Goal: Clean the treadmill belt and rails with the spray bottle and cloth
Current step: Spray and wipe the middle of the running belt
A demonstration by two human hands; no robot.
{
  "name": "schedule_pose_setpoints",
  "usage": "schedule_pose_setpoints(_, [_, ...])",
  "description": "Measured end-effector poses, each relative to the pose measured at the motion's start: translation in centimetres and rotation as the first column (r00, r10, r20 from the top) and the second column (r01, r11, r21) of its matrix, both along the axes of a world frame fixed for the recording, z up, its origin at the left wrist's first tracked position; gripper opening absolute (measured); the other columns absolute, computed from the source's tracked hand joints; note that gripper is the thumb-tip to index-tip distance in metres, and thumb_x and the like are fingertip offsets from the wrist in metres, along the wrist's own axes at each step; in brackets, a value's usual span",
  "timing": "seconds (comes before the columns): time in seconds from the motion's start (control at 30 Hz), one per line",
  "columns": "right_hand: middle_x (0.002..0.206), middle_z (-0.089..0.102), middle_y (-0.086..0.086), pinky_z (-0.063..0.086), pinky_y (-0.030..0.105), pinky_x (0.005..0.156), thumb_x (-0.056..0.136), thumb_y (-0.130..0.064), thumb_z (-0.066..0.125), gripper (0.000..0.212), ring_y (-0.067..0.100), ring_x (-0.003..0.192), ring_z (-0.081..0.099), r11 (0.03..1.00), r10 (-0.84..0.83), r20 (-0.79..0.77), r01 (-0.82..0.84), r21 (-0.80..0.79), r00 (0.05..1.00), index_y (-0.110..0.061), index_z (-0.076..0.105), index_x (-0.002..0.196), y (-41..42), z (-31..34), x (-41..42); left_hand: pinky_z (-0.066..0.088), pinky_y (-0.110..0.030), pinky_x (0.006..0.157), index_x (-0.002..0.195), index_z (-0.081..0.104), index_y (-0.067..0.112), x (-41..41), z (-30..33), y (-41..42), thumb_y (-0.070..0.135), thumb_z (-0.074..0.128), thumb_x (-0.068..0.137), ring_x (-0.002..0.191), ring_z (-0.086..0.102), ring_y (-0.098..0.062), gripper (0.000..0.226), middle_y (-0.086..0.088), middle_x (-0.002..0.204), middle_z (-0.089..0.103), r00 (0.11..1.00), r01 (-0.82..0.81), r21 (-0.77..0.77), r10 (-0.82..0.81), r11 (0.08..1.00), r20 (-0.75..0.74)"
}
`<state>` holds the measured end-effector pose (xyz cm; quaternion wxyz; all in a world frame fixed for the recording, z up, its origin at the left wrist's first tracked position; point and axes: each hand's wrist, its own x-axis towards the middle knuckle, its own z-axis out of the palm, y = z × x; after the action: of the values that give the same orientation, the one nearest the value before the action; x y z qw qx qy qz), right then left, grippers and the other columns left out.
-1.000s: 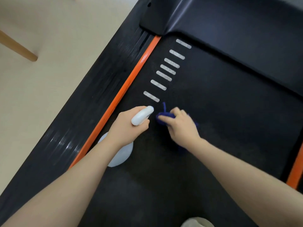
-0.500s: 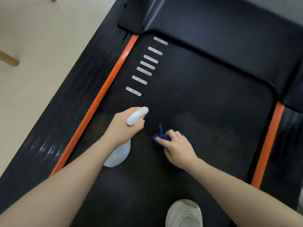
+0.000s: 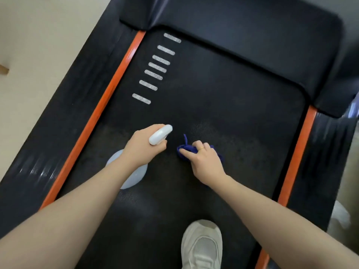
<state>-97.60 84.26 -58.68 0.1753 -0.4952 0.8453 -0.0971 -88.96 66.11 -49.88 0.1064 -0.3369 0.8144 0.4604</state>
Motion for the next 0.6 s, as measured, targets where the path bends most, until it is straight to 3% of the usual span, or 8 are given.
schedule_pose_setpoints(0.07, [0.090,0.057,0.011,0.035,0.032,0.055,0.062,-0.004,0.074,0.052,0.032,0.067,0.051,0.999,0.014,-0.039,-0.015,-0.039,0.999,-0.028,0.068,0.107,-0.3,0.0,-2.0,0.047,-0.034,0.085,0.108,0.061,0.026,0.1,0.1,0.2,0.010,0.059,0.085,0.098,0.060,-0.018,0.028,0.004,0.106,0.066,1.000,-0.006,0.006,0.006,1.000,-0.006])
schedule_pose_setpoints(0.17, [0.109,0.051,0.011,0.038,0.038,0.069,0.084,-0.009,0.057,0.044,0.034,0.088,0.048,0.933,-0.359,-0.056,0.359,-0.004,0.932,-0.033,0.061,0.121,-2.0,0.4,-6.9,0.042,-0.013,0.075,0.106,0.061,0.024,0.5,0.5,0.1,0.008,0.058,0.086,0.095,0.059,-0.013,0.026,0.006,0.104,0.065,0.999,-0.015,0.037,0.016,0.999,-0.039])
schedule_pose_setpoints(0.23, [0.121,0.045,0.009,0.036,0.038,0.081,0.091,-0.012,0.048,0.045,0.030,0.099,0.043,0.870,-0.488,-0.069,0.491,0.048,0.870,-0.035,0.052,0.129,-2.6,0.0,-8.3,0.039,-0.002,0.071,0.111,0.060,0.030,0.3,0.8,0.0,0.009,0.059,0.086,0.096,0.058,-0.003,0.033,0.015,0.105,0.063,0.998,-0.035,0.055,0.038,0.998,-0.042])
schedule_pose_setpoints(0.3, [0.123,0.044,0.010,0.035,0.037,0.078,0.090,-0.009,0.048,0.048,0.030,0.098,0.042,0.890,-0.447,-0.086,0.452,0.057,0.891,-0.033,0.051,0.131,-2.5,0.5,-6.8,0.037,0.001,0.070,0.116,0.059,0.031,-0.1,1.0,-0.1,0.010,0.058,0.087,0.095,0.056,0.004,0.036,0.021,0.104,0.061,0.999,-0.030,0.063,0.032,0.998,-0.032])
schedule_pose_setpoints(0.4, [0.126,0.043,0.012,0.033,0.038,0.080,0.088,-0.010,0.049,0.051,0.033,0.102,0.042,0.988,-0.137,0.039,0.134,0.075,0.990,-0.033,0.048,0.134,-1.9,1.1,-1.5,0.037,0.001,0.073,0.121,0.058,0.028,-0.5,1.1,0.0,0.008,0.058,0.087,0.097,0.056,0.000,0.039,0.019,0.107,0.060,0.997,-0.062,0.057,0.065,0.996,-0.046])
schedule_pose_setpoints(0.47, [0.128,0.041,0.010,0.032,0.037,0.083,0.090,-0.013,0.047,0.052,0.031,0.108,0.041,0.993,0.028,0.106,-0.040,0.108,0.994,-0.036,0.044,0.136,-1.6,1.2,-0.2,0.038,-0.002,0.076,0.122,0.059,0.025,-0.6,1.1,-0.1,0.007,0.059,0.087,0.101,0.055,-0.005,0.039,0.014,0.110,0.061,0.996,-0.079,0.060,0.082,0.995,-0.047])
schedule_pose_setpoints(0.53, [0.122,0.044,0.008,0.034,0.037,0.080,0.090,-0.014,0.048,0.049,0.032,0.104,0.044,0.998,-0.040,0.069,0.037,0.043,0.997,-0.039,0.049,0.132,-1.7,1.1,-2.5,0.040,-0.010,0.078,0.116,0.061,0.022,-0.8,0.9,-0.3,0.008,0.058,0.087,0.100,0.055,-0.008,0.033,0.007,0.109,0.063,0.995,-0.092,0.070,0.094,0.993,-0.033])
schedule_pose_setpoints(0.6, [0.120,0.047,0.009,0.040,0.041,0.082,0.090,-0.015,0.052,0.043,0.035,0.103,0.046,0.947,-0.320,0.049,0.321,-0.008,0.946,-0.036,0.056,0.127,-2.4,0.7,-6.1,0.042,-0.017,0.076,0.105,0.062,0.016,-1.1,0.5,-0.6,0.009,0.056,0.086,0.092,0.054,-0.009,0.021,0.000,0.101,0.063,0.995,-0.083,0.028,0.084,0.996,-0.050])
